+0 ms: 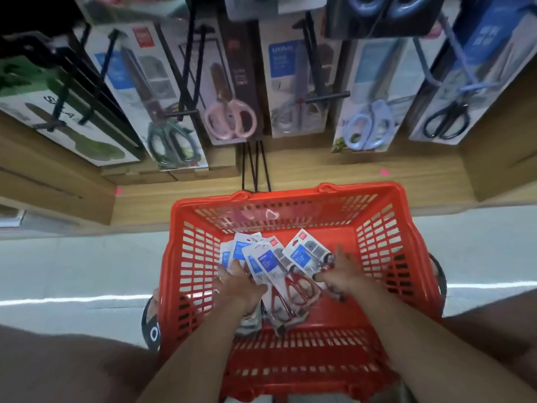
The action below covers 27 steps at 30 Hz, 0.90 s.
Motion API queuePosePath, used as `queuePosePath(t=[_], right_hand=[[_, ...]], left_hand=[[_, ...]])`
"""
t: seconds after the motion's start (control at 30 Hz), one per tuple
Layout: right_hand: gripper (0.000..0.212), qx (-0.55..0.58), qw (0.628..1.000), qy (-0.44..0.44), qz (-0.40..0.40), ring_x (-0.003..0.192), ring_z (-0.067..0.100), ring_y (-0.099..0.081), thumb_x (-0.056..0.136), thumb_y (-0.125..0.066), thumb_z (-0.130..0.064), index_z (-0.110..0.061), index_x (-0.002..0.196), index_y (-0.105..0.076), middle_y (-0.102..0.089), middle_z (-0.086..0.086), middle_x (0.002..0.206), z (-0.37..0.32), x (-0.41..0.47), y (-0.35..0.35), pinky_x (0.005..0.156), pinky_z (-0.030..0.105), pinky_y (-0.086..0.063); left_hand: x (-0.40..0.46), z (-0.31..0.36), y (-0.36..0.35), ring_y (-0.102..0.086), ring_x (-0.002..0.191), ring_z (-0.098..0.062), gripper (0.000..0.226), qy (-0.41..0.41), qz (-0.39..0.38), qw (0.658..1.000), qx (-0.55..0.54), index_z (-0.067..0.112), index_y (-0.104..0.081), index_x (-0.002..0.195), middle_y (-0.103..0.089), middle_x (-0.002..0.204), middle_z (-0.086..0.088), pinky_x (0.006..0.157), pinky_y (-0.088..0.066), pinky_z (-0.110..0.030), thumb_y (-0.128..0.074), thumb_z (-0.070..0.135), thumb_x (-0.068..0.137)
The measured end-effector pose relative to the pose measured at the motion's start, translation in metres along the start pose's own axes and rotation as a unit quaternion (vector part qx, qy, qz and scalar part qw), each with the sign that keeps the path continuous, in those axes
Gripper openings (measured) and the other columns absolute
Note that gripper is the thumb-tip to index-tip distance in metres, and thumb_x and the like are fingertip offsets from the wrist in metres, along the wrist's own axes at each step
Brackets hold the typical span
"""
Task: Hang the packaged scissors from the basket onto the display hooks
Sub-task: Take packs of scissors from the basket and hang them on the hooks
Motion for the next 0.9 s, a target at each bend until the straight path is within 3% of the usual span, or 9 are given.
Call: queuePosePath(t=[0.07, 0.2, 0.3, 0.37, 0.43, 0.6, 0.7, 0.8, 0.9], right_hand=[[0.124, -0.024, 1.0, -0.002, 0.004, 0.158, 0.042, -0.009, 0.079, -0.086, -0.043, -0.027, 0.167, 0.0, -0.008, 0.017, 0.172, 0.005, 0.006, -0.008, 0.127, 0.059, -0.02], [0.12, -0.092, 0.996, 0.005, 0.019, 0.157, 0.041, -0.012, 0.078, -0.083, -0.05, -0.024, 0.166, -0.005, -0.008, 0.017, 0.168, 0.014, 0.013, -0.017, 0.128, 0.055, -0.02], [0.113, -0.122, 0.992, -0.008, 0.018, 0.158, 0.041, -0.01, 0.083, -0.08, -0.049, -0.022, 0.164, -0.006, -0.006, 0.02, 0.17, 0.018, 0.013, -0.022, 0.127, 0.052, -0.023], [0.098, -0.097, 0.995, -0.014, 0.022, 0.15, 0.04, -0.03, 0.084, -0.08, -0.043, -0.022, 0.157, -0.018, -0.027, 0.02, 0.163, 0.019, 0.012, -0.025, 0.116, 0.047, -0.041], [0.084, -0.076, 0.996, -0.023, 0.029, 0.139, 0.037, -0.044, 0.085, -0.08, -0.041, -0.021, 0.147, -0.028, -0.043, 0.017, 0.151, 0.016, 0.01, -0.029, 0.107, 0.043, -0.048], [0.099, -0.055, 0.996, -0.061, 0.029, 0.148, 0.047, -0.034, 0.086, -0.082, -0.042, -0.01, 0.156, -0.02, -0.035, 0.029, 0.158, 0.013, 0.008, -0.037, 0.122, 0.052, -0.034], [0.102, 0.049, 0.996, -0.079, 0.004, 0.141, 0.048, -0.046, 0.082, -0.087, -0.034, -0.01, 0.156, -0.022, -0.041, 0.029, 0.155, 0.013, 0.009, -0.045, 0.114, 0.055, -0.044], [0.063, 0.122, 0.989, -0.076, -0.032, 0.11, 0.031, -0.067, 0.082, -0.087, -0.031, -0.011, 0.132, -0.054, -0.064, 0.014, 0.132, 0.01, 0.008, -0.051, 0.093, 0.045, -0.058], [0.038, 0.188, 0.978, -0.052, -0.068, 0.109, 0.026, -0.065, 0.088, -0.079, -0.024, -0.015, 0.122, -0.063, -0.067, 0.006, 0.121, 0.007, 0.011, -0.057, 0.099, 0.044, -0.054]], left_hand=[[0.009, -0.008, -0.005, -0.01, 0.16, -0.043, 0.112, 0.031, 0.006, 0.999, -0.039, 0.023, -0.004, 0.167, 0.0, 0.174, -0.02, 0.127, -0.027, -0.053, -0.076, 0.055, 0.088], [0.022, -0.02, -0.015, -0.016, 0.159, -0.044, 0.117, 0.054, -0.012, 0.996, -0.073, 0.014, 0.001, 0.168, -0.005, 0.173, -0.023, 0.127, -0.029, -0.051, -0.077, 0.053, 0.089], [0.026, -0.025, -0.015, -0.034, 0.151, -0.041, 0.106, 0.052, 0.002, 0.993, -0.109, 0.008, -0.013, 0.162, -0.029, 0.161, -0.024, 0.12, -0.04, -0.049, -0.082, 0.043, 0.089], [0.026, -0.027, -0.014, -0.041, 0.146, -0.041, 0.104, 0.06, 0.012, 0.988, -0.14, 0.004, -0.019, 0.159, -0.036, 0.156, -0.024, 0.116, -0.045, -0.05, -0.086, 0.037, 0.087], [0.024, -0.029, -0.011, -0.044, 0.144, -0.042, 0.099, 0.069, 0.022, 0.988, -0.139, 0.002, -0.021, 0.158, -0.038, 0.155, -0.025, 0.114, -0.047, -0.049, -0.085, 0.033, 0.088], [0.018, -0.026, -0.012, -0.053, 0.136, -0.037, 0.08, 0.06, 0.042, 0.992, -0.104, 0.001, -0.034, 0.145, -0.051, 0.144, -0.02, 0.11, -0.05, -0.047, -0.083, 0.033, 0.09], [0.015, -0.024, -0.016, -0.061, 0.124, -0.034, 0.076, 0.063, 0.035, 0.988, -0.135, 0.004, -0.038, 0.14, -0.058, 0.136, -0.017, 0.095, -0.057, -0.044, -0.086, 0.03, 0.087], [0.013, -0.026, -0.016, -0.064, 0.104, -0.027, 0.073, 0.073, 0.027, 0.977, -0.196, 0.006, -0.039, 0.137, -0.063, 0.131, -0.016, 0.064, -0.053, -0.026, -0.088, 0.02, 0.085], [0.012, -0.029, -0.013, -0.065, 0.106, -0.026, 0.067, 0.064, 0.033, 0.979, -0.189, 0.005, -0.044, 0.136, -0.062, 0.13, -0.015, 0.065, -0.054, -0.027, -0.086, 0.019, 0.086]])
Point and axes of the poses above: each hand's wrist, its own x-axis towards the middle knuckle, its own y-axis out of the back of the hand, z = x × y, the point moved 5 cm from there along x, towards the middle knuckle
